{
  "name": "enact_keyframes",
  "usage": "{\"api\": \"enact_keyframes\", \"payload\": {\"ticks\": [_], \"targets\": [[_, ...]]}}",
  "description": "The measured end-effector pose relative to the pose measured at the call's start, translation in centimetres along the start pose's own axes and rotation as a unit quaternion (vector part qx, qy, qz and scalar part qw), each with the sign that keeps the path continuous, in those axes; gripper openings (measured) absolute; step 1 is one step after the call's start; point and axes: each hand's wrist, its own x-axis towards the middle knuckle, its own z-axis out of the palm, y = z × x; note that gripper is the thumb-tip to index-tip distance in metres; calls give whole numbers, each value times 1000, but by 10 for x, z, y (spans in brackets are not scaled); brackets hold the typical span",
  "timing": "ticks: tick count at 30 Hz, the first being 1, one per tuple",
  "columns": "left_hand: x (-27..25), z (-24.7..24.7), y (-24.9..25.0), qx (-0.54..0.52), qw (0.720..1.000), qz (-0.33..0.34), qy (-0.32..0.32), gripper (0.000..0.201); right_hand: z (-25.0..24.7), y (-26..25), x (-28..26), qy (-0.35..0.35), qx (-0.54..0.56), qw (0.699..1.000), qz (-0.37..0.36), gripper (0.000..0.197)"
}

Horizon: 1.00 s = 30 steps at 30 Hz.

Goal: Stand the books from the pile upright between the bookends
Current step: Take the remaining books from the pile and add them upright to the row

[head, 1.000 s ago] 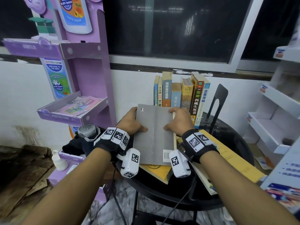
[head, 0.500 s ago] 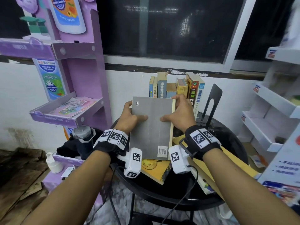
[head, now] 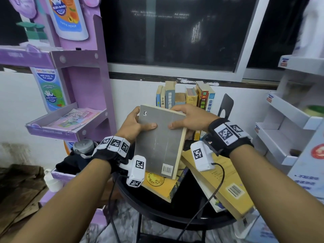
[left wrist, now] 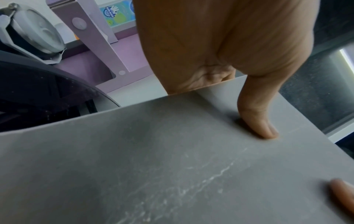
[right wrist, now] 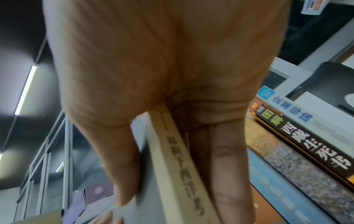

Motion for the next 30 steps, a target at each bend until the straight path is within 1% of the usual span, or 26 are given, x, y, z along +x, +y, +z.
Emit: {"api": "enact_keyframes", "payload": {"ticks": [2, 4, 6, 9, 11, 14, 17, 22, 27, 30], "targets": [[2, 3, 6, 3, 1000, 3, -1, 73, -4, -4, -4, 0, -10, 1000, -10, 33], [6, 7, 12, 17, 1000, 8, -1, 69, -8, -6, -8, 17, -19, 999, -23, 33], [12, 13, 19, 39, 999, 17, -6, 61, -14, -7, -12, 38, -30, 998, -27, 35], [22, 28, 27, 61, 997, 32, -22, 56, -29, -4, -20, 73, -60, 995, -30, 36], [29, 41, 31, 77, 995, 40, -46, 54, -42, 0, -27, 90, -69, 993, -28, 29], [41, 62, 33, 85, 993, 47, -63, 53, -61, 9, -39, 108, -79, 991, -5, 19], [56, 82, 32, 95, 993, 50, -46, 54, -81, 24, -51, 112, -90, 989, 31, 21], [79, 112, 23, 145, 986, 76, -11, 45, -106, 48, -66, 121, -101, 983, 89, 25], [93, 142, 21, 169, 982, 85, 1, 41, -126, 69, -69, 151, -118, 975, 115, 14], [105, 154, 19, 220, 969, 115, 9, 37, -135, 81, -64, 160, -137, 969, 126, 13]]}}
